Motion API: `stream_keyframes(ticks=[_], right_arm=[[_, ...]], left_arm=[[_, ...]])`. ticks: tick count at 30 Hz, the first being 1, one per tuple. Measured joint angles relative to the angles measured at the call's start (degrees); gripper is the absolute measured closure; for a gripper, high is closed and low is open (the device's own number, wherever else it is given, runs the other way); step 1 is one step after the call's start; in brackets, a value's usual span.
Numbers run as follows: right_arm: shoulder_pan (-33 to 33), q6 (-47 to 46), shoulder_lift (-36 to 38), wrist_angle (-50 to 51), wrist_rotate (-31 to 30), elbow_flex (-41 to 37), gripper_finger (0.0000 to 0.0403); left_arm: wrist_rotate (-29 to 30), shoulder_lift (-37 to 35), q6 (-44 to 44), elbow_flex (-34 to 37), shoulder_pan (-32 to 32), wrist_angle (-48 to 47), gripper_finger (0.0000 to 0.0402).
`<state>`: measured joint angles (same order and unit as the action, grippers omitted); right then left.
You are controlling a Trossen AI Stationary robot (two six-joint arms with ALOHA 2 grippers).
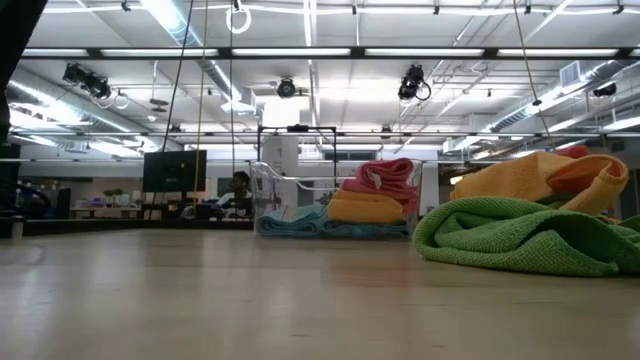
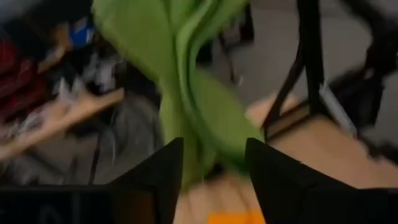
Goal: Fold microfiber towels
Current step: Put the folded green microfiber cloth into the transparent bin
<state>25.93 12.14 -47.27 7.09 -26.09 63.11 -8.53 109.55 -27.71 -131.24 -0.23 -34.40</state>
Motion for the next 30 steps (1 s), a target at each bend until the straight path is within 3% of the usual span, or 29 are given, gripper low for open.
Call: stream_keyframes(ticks=[5, 11, 18, 23, 30], right_arm=[[-3.00, -3.59, -1.74, 0.97, 0.00, 0.11, 0.0360], [-7.98, -5.43, -5.63, 2.42, 0.70, 0.07, 0.0360], [-13.28, -8.02, -9.35, 2.21, 6.00, 0.07, 0.0360], [-14.86, -8.87, -10.36, 2.78, 8.59, 0.07, 0.0360], [-15.41, -8.13, -10.40, 2.62, 9.61, 0.07, 0.0360]], left_arm=[[8.07, -3.73, 0.11, -0.11, -0.46, -13.11, 0.0200], [19.57, -4.04, 1.93, -0.02, -3.80, -15.33, 0.0236], [20.61, -4.15, 5.43, 0.87, -6.73, -15.82, 0.0304], [21.48, -4.15, 9.37, 1.55, -7.13, -23.39, 0.0349], [20.32, -4.17, 10.98, 1.53, -7.71, -26.11, 0.0379]])
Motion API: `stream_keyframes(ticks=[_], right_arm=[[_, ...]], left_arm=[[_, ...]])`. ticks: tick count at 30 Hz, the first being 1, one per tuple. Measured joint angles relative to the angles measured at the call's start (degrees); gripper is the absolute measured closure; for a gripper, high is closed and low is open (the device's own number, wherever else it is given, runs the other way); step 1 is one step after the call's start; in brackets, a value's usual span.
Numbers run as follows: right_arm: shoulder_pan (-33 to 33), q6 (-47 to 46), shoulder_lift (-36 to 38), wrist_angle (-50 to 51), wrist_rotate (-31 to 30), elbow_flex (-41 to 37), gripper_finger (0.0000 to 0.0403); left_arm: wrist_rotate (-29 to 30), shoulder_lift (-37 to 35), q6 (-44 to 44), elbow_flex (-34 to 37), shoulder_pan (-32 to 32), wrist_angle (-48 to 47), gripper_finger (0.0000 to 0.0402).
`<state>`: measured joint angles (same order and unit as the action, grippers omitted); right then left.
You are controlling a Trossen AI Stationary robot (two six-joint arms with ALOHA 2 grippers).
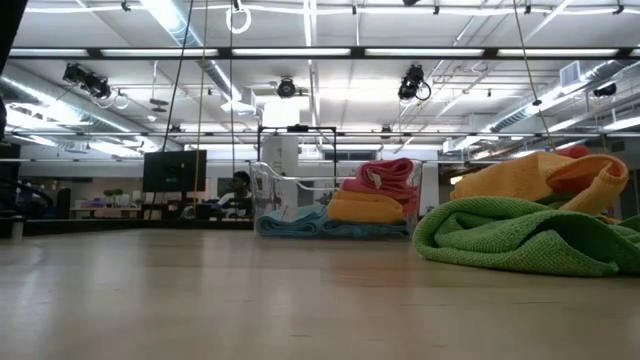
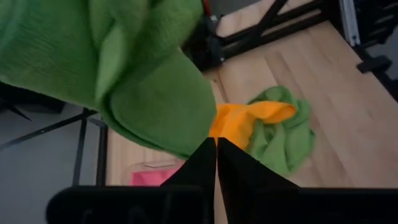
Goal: Fold microfiber towels
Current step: Put the folded green microfiber cloth into the transparent bin
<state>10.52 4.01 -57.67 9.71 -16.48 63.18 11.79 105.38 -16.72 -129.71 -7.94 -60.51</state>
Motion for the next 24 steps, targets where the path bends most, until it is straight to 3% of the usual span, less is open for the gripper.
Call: stream_keyframes(ticks=[3, 11, 15, 24], right_arm=[[0.02, -0.41, 0.00, 0.76, 0.81, 0.00, 0.0360], [0.02, -1.61, 0.00, 1.90, 2.02, -0.02, 0.0360], [-0.26, -2.27, -0.26, 2.11, 2.02, -0.06, 0.0360], [-4.66, -4.26, -4.79, -1.19, 3.40, -1.11, 0.0360]], left_arm=[[-0.02, -0.20, 1.24, 2.98, -0.51, 0.53, 0.0381], [-2.78, -0.92, 4.17, 19.98, -1.34, 7.50, 0.0381], [-6.03, -5.19, 4.86, 28.84, -1.34, 15.60, 0.0381], [-6.05, -16.45, 5.90, 46.40, -1.23, 29.97, 0.0383]])
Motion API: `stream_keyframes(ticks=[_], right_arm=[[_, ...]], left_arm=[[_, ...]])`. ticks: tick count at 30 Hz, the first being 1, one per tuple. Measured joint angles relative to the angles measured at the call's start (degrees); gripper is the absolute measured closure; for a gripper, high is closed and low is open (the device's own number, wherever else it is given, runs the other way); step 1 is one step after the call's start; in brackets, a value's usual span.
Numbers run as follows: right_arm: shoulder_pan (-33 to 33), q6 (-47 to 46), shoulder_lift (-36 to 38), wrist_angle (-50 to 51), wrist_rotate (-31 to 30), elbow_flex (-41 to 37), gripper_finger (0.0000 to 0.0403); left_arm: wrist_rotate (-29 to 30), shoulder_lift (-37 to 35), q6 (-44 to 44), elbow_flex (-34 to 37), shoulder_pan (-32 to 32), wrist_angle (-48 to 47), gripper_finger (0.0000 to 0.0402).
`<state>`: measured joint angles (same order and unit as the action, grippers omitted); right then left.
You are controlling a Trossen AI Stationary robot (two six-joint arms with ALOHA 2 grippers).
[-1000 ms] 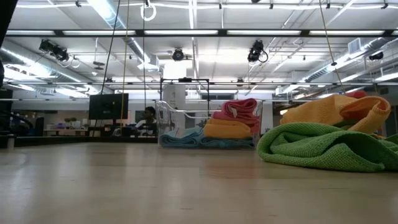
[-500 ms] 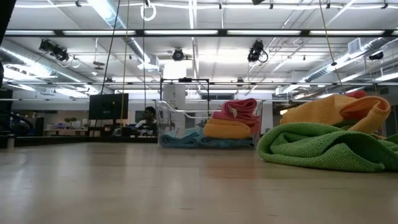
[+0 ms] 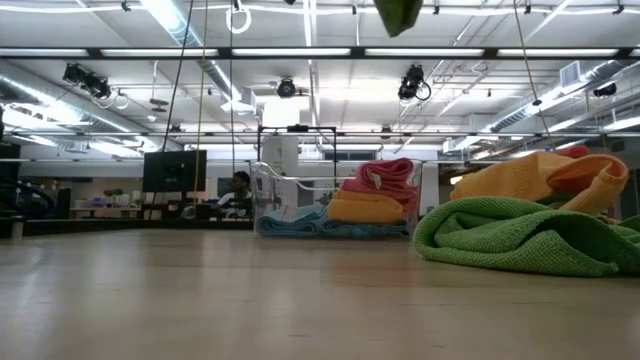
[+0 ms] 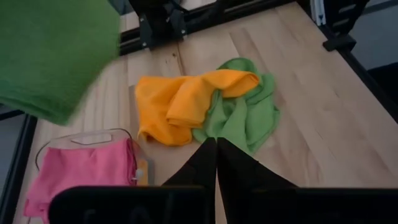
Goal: Fold microfiber towels
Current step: Put the folded green microfiber cloth into the transparent bin
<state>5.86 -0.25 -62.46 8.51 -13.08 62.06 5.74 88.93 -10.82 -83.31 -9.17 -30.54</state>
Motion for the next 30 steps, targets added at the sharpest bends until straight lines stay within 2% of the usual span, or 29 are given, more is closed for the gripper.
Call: stream_keyframes(ticks=[6, 20, 30], right_arm=[[-2.40, 0.04, -5.53, -5.39, 3.34, 0.00, 0.0360], [-6.52, -0.84, -15.05, -12.22, 4.63, -0.07, 0.0360], [-6.64, -0.85, -20.41, -18.41, 4.62, -0.03, 0.0360]], left_arm=[[0.00, -5.29, 0.09, 7.94, -0.47, 5.66, 0.0387], [-0.02, -13.84, -2.68, 29.86, -0.79, 20.66, 0.0388], [0.00, -21.55, -0.32, 38.90, -3.25, 25.13, 0.0384]])
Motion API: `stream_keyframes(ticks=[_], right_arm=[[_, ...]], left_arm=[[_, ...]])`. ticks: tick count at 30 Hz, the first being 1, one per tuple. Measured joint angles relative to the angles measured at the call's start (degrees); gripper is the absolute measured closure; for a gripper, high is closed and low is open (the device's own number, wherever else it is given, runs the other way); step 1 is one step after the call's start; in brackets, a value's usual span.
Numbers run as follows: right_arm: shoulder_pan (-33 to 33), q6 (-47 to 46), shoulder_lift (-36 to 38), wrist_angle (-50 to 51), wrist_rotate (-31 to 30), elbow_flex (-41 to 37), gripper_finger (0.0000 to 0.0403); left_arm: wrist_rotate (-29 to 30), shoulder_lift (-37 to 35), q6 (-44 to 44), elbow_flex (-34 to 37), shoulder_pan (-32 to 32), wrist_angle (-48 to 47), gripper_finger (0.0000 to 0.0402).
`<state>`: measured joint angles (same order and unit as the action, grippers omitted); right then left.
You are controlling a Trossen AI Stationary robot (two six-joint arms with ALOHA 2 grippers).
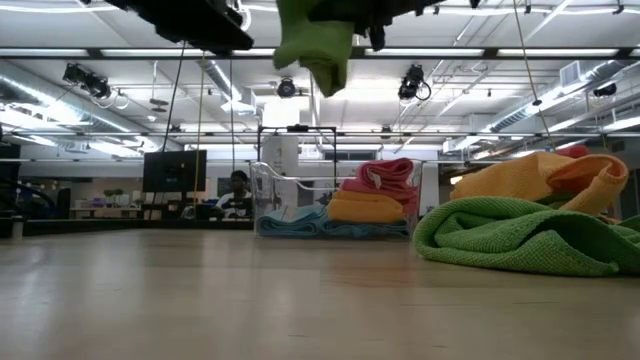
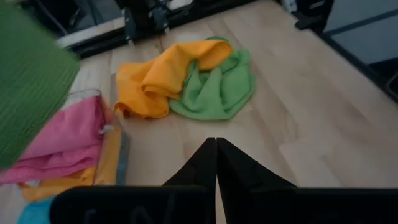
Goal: Fold microfiber towels
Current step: Put the folded green microfiber cloth into the transparent bin
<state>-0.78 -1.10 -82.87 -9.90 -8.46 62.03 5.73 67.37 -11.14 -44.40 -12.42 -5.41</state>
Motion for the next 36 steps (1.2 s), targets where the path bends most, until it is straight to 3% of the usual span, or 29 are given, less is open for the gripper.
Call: stream_keyframes(ticks=[9, 13, 19, 28, 36], right_arm=[[-3.17, -4.97, -9.49, -9.67, 0.50, 0.05, 0.0360], [-6.02, -9.58, -13.86, -13.58, 2.42, 0.01, 0.0360], [-10.67, -17.44, -18.29, -18.14, 5.98, 0.01, 0.0360], [-15.50, -27.63, -21.26, -20.37, 10.32, 0.05, 0.0360], [-16.02, -37.77, -23.52, -20.57, 8.83, 0.08, 0.0360]], left_arm=[[0.01, -6.46, 1.39, 12.57, -2.99, 11.24, 0.0384], [0.06, -9.32, 1.56, 17.56, -3.55, 14.84, 0.0375], [0.18, -14.63, 0.57, 24.62, -3.94, 20.83, 0.0393], [0.22, -24.33, -0.01, 29.09, -3.89, 22.45, 0.0375], [0.22, -26.03, -0.04, 31.31, -3.80, 23.23, 0.0385]])
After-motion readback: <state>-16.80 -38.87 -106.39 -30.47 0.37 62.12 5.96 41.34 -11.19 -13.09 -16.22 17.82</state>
